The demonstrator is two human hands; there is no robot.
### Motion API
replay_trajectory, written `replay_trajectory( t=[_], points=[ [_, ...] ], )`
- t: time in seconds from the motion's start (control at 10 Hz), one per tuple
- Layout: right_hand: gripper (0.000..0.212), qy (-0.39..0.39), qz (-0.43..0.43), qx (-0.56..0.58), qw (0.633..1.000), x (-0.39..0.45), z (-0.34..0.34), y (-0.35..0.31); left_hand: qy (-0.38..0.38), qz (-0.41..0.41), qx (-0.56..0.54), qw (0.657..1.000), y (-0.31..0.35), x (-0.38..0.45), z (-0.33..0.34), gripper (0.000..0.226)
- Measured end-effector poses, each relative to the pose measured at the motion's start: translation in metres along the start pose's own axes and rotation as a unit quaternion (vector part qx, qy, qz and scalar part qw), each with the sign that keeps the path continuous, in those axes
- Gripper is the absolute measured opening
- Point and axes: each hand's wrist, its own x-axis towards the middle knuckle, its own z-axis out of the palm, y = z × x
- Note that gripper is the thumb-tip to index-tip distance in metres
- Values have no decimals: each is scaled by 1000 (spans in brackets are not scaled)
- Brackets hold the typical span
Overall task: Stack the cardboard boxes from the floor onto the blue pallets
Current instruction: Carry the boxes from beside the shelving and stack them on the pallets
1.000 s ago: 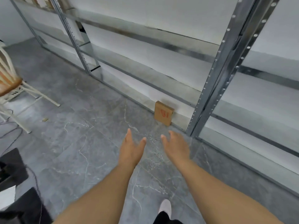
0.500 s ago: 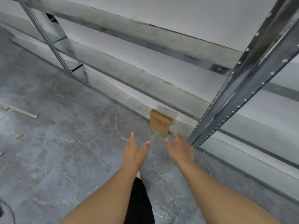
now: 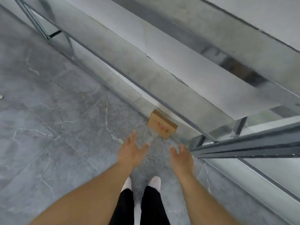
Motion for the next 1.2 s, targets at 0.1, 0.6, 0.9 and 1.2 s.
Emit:
replay_trajectory(
  t=[0.1,0.6,0.9,1.2],
  points=[
    [46,-11,10,-10,1000,48,13,5,-15,-14,-10,1000,-2,42,16,81],
    [52,-13,41,-74,996,300,122,59,-15,-1,-122,992,-16,325,121,74],
    [44,-20,31,-11,999,377,166,63,-83,24,-175,981,-26,413,167,69],
    [29,20,179,110,978,319,181,88,-53,-104,-49,992,-61,359,145,50]
  ],
)
